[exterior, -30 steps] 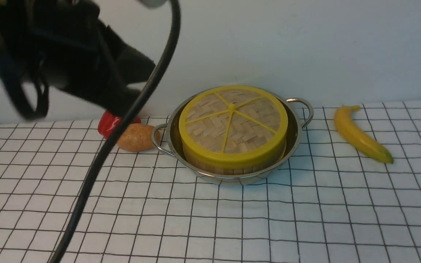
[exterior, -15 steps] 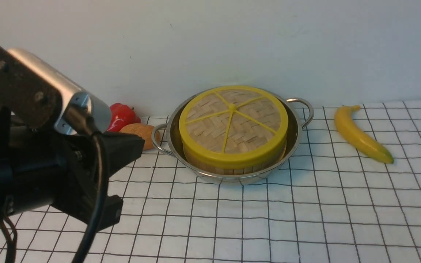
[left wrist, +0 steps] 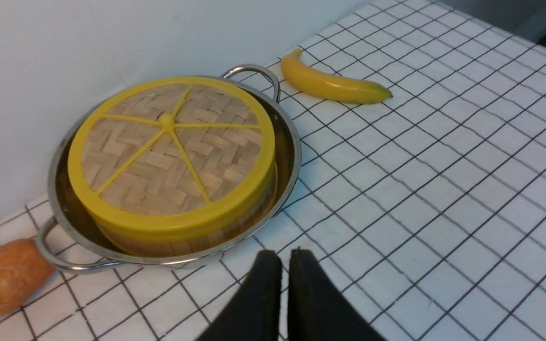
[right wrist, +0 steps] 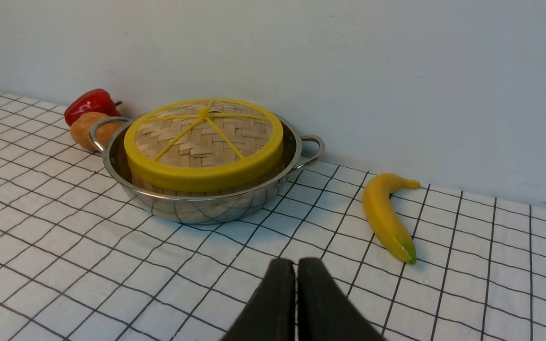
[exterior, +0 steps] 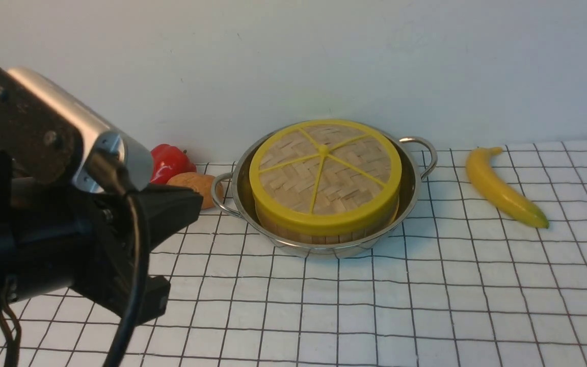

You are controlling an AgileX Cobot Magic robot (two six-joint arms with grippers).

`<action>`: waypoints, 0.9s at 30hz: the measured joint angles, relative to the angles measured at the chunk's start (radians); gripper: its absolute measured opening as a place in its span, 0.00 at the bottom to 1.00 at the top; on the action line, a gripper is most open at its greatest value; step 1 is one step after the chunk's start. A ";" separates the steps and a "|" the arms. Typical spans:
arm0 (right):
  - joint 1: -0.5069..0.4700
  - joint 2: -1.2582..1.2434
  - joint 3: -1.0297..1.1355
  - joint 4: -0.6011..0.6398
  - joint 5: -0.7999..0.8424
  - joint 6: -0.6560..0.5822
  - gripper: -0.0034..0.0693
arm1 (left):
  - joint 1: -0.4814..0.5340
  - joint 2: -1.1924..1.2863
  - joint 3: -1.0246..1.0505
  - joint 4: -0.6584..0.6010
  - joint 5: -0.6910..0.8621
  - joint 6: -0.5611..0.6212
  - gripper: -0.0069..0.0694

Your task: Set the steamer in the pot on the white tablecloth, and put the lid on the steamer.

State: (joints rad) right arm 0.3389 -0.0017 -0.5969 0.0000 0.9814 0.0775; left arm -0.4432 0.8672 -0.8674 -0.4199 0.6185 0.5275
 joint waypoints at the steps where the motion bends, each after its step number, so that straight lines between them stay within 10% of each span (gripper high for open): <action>1: 0.000 0.000 0.000 0.000 -0.001 0.000 0.10 | 0.001 -0.006 0.002 0.025 0.000 0.013 0.12; 17: 0.000 0.000 0.000 0.025 -0.003 0.000 0.17 | 0.445 -0.527 0.620 0.171 -0.234 -0.033 0.17; 27: 0.000 0.000 0.000 0.035 -0.003 0.000 0.21 | 0.492 -0.858 0.873 0.177 -0.281 -0.048 0.19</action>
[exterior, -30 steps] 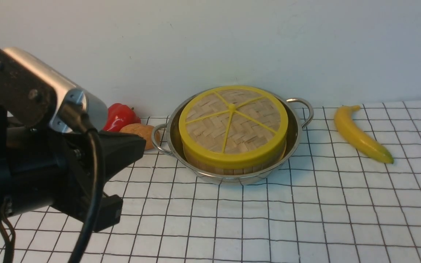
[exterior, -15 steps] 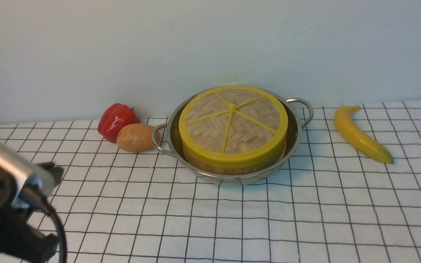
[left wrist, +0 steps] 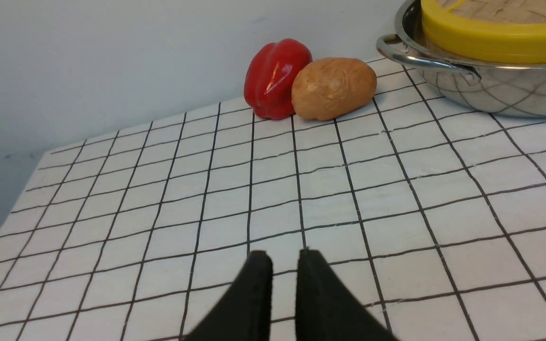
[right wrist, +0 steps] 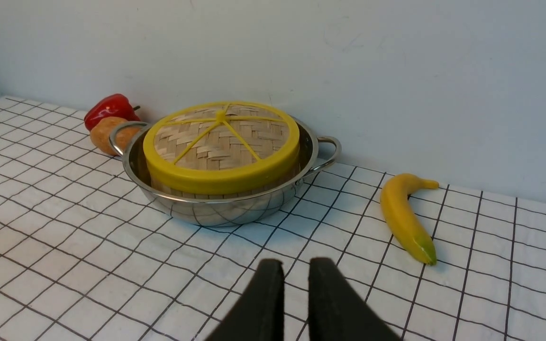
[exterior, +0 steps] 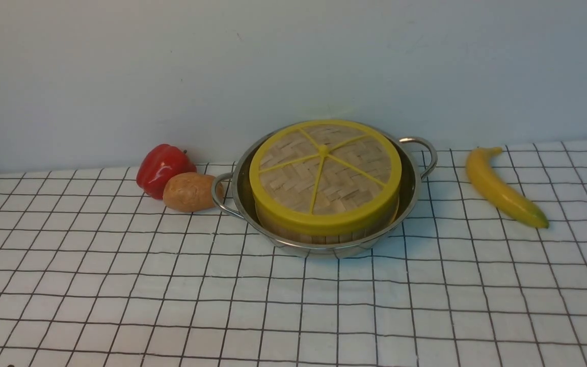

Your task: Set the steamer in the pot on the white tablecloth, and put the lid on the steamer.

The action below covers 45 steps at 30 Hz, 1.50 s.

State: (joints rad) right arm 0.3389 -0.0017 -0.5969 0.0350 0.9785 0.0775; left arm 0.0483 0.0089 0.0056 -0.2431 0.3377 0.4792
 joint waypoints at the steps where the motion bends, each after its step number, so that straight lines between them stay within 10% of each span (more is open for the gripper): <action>1: 0.000 0.000 0.000 0.000 0.000 0.000 0.21 | 0.000 -0.001 0.000 0.002 0.000 0.000 0.19; 25: 0.000 0.000 0.001 -0.002 -0.010 0.022 0.29 | 0.001 -0.007 0.001 0.020 0.000 0.001 0.26; 45: -0.381 0.000 0.603 -0.170 -0.813 0.038 0.34 | 0.001 -0.008 0.001 0.020 0.000 0.001 0.30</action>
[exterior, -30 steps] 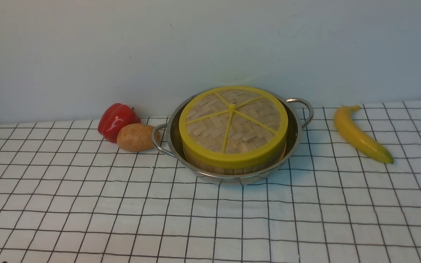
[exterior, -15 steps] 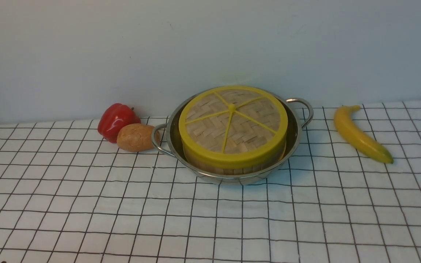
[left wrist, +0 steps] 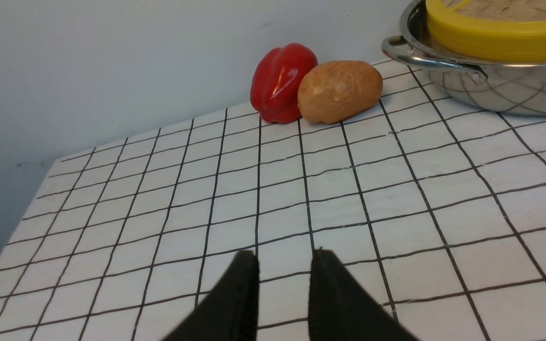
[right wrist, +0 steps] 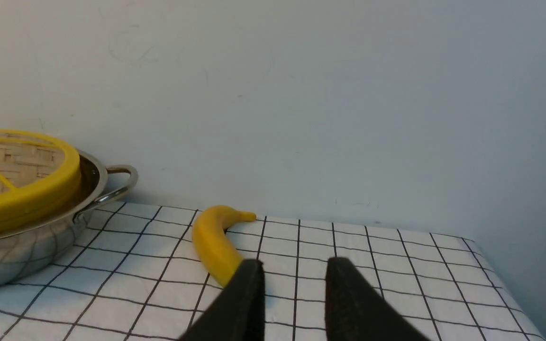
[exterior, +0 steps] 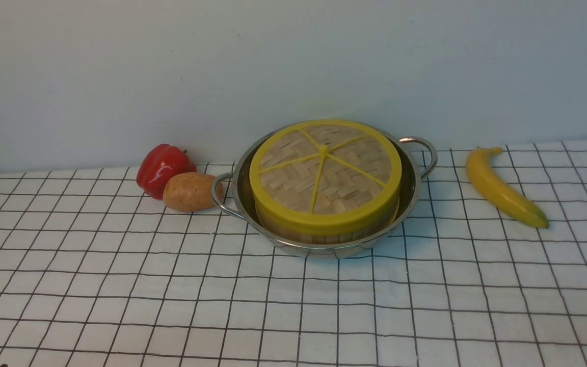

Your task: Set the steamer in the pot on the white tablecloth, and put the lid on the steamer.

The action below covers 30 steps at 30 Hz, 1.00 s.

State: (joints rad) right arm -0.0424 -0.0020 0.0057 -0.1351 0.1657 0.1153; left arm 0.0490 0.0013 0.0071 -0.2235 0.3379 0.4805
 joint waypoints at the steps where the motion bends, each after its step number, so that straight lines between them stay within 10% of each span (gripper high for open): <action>1: 0.000 0.000 0.001 -0.001 0.000 0.003 0.34 | 0.000 0.000 0.000 0.000 0.000 0.000 0.30; 30: 0.000 0.000 0.002 0.048 0.010 0.008 0.38 | 0.000 0.000 0.000 0.000 0.000 0.000 0.36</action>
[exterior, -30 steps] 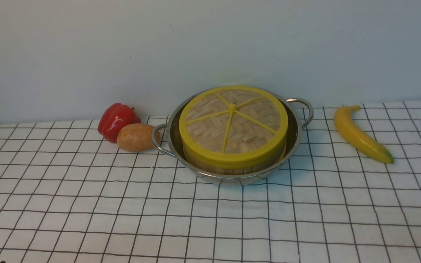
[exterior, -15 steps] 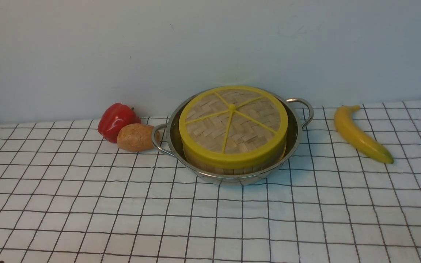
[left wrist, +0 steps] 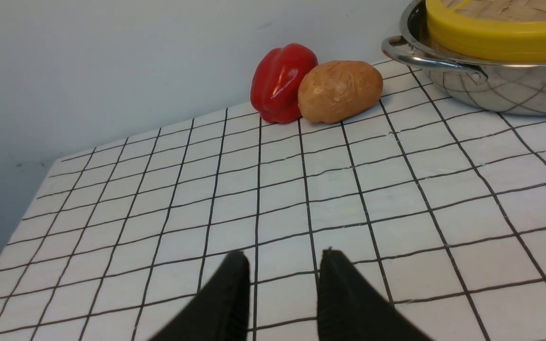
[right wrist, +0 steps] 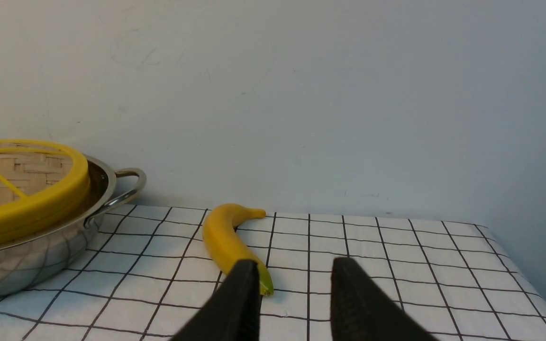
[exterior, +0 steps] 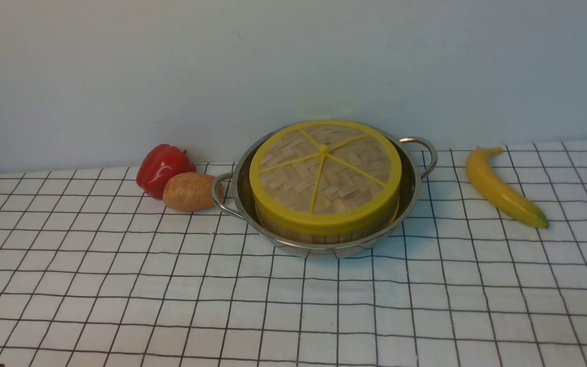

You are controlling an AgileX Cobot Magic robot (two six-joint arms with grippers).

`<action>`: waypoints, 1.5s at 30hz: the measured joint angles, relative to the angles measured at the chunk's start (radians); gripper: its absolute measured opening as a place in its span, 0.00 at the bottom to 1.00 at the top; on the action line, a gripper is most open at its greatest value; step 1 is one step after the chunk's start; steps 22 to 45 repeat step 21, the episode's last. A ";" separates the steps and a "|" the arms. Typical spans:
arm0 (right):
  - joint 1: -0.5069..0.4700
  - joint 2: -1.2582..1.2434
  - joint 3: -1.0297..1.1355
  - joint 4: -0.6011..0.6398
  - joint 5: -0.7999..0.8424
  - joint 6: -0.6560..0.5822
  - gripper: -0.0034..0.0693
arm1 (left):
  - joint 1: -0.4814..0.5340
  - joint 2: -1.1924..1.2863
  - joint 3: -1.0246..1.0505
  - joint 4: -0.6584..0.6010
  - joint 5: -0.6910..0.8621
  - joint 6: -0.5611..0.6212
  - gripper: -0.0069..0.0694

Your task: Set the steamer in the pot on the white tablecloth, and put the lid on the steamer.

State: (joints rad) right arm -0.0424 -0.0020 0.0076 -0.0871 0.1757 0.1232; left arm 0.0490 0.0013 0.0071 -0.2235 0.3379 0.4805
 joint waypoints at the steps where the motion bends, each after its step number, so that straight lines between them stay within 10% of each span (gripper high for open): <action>1: 0.000 0.000 0.000 0.000 0.000 0.000 0.38 | 0.000 0.000 0.000 0.000 0.000 0.000 0.36; 45: 0.000 0.000 0.000 0.003 0.000 0.000 0.38 | 0.000 0.000 0.000 0.000 0.000 0.000 0.41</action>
